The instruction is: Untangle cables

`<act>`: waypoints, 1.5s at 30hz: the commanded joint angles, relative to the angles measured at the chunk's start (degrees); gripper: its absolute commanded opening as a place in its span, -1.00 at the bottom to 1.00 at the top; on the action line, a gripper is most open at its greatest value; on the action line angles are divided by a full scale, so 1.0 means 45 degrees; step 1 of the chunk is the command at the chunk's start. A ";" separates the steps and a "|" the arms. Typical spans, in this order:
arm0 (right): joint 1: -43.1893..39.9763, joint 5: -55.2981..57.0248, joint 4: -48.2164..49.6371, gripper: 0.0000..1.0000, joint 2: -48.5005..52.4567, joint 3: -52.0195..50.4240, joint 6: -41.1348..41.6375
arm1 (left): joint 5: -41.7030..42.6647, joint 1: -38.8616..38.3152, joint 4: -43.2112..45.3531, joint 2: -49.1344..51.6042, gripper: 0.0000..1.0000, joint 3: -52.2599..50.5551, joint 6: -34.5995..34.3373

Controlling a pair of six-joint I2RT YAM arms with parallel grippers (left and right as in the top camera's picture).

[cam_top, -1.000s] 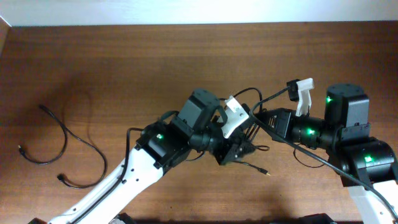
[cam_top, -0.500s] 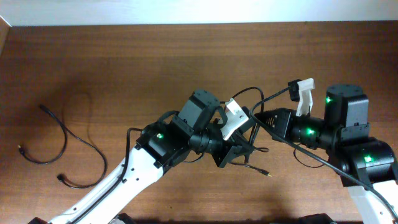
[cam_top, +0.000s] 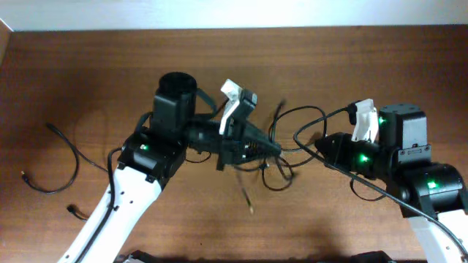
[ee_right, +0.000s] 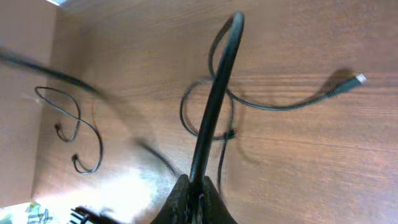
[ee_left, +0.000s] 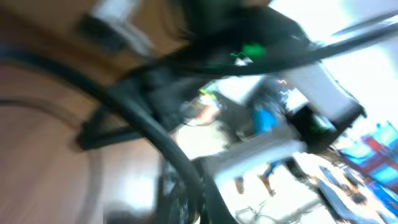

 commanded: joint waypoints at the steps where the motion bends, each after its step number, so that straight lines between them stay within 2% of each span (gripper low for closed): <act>1: -0.0044 0.0529 0.0015 -0.92 0.0379 0.0117 -0.0185 | 0.3041 0.0053 0.1326 -0.0253 -1.00 0.0185 -0.1146; 5: -0.0044 0.0432 -0.0408 -0.92 0.0646 0.0117 -0.0189 | 0.1787 0.0423 0.1341 -0.0253 -1.00 0.0180 -0.1035; 7: -0.0044 0.0432 -0.0622 -0.92 0.0413 0.0117 -0.0238 | -0.0724 0.1311 0.0214 -0.0253 -1.00 0.0180 -0.1035; 8: -0.0044 0.0432 -0.0617 -0.92 0.0253 0.0117 -0.0238 | -0.2861 0.1671 -0.1331 -0.0253 -0.58 0.0180 -0.1035; 9: -0.0044 0.0432 -0.0612 -0.92 0.0136 0.0117 -0.0238 | -0.4745 0.1812 -0.2749 -0.0253 0.47 0.0180 -0.1035; 10: -0.0044 0.0432 -0.0554 -0.92 -0.0029 0.0117 -0.0238 | -0.6305 0.1826 -0.3954 -0.0253 0.98 0.0180 -0.1035; 12: -0.0044 0.0423 0.0058 -0.92 -0.0486 0.0131 -0.0165 | -0.9734 0.1826 -0.6781 -0.0253 0.98 0.0180 -0.0923; 15: -0.0044 -0.0957 0.1763 -0.92 -0.1059 0.0141 -0.0131 | -0.9918 0.1817 -0.8121 -0.0238 0.98 0.0180 0.1506; 17: -0.0044 -0.2132 0.3021 -0.92 -0.1384 0.0141 -0.0131 | -0.9831 0.1817 -0.8437 -0.0238 0.98 0.0180 0.2259; 18: -0.0044 -0.2657 0.3521 -0.92 -0.1525 0.0141 -0.0126 | -0.9219 0.1817 -0.8408 -0.0238 0.98 0.0180 0.2914; 20: -0.0044 -0.2827 0.3949 -0.92 -0.1632 0.0141 0.0185 | -0.5566 0.1817 -0.8417 -0.0243 0.98 0.0180 0.6290; 22: -0.0044 -0.2846 0.3934 -0.92 -0.1632 0.0141 0.0602 | -0.3555 0.1700 -0.8412 -0.0243 0.98 0.0180 0.8247; 24: -0.0044 -0.3274 0.3944 -0.92 -0.1632 0.0141 0.0879 | -0.3041 0.0714 -0.8408 -0.0243 0.98 0.0180 1.0467; 25: -0.0044 -0.3628 0.3934 -0.92 -0.1632 0.0141 0.0879 | -0.3050 -0.0151 -0.8087 -0.0238 0.98 0.0180 1.0967; 27: -0.0044 -0.4114 0.3900 -0.92 -0.1545 0.0141 0.0884 | -0.3109 -0.1049 -0.7125 -0.0238 0.98 0.0180 1.0967; 29: -0.0039 -0.4911 0.3881 -0.92 -0.1525 0.0141 0.0874 | -0.4012 -0.1821 -0.6504 -0.0214 0.98 0.0180 1.0904; 37: -0.0034 -0.5683 0.3837 -0.92 -0.1520 0.0141 0.0874 | -0.3682 -0.2934 -0.5115 0.0865 0.99 0.0180 1.0579; 38: -0.0034 -0.5523 0.3827 -0.92 -0.1496 0.0136 0.0869 | -0.3419 -0.2982 -0.5085 0.0884 0.39 0.0180 1.0579; 39: -0.0034 -0.5362 0.3750 -0.92 -0.1384 0.0136 0.0826 | -0.2735 -0.2992 -0.4823 0.0884 -0.59 0.0180 1.0579; 40: -0.0034 -0.5163 0.3614 -0.92 -0.1302 0.0136 0.0826 | -0.2205 -0.2992 -0.4624 0.0884 -1.00 0.0185 1.0579; 42: -0.0034 -0.3594 0.2526 -0.91 -0.0928 0.0136 0.0631 | 0.0627 -0.2977 -0.3458 0.0801 -1.00 0.0199 1.0569; 43: -0.0034 -0.2909 0.2123 -0.56 -0.0763 0.0136 0.0505 | 0.1059 -0.2982 -0.2924 0.0563 -1.00 0.0316 1.0093; 44: -0.0044 -0.2055 0.1700 0.85 -0.0607 0.0136 0.0491 | 0.1049 -0.2982 -0.2327 0.0282 -1.00 0.0384 0.9374; 45: -0.0044 -0.1515 0.1452 0.93 -0.0515 0.0136 0.0495 | 0.0942 -0.2977 -0.1418 -0.0078 -1.00 0.0389 0.8578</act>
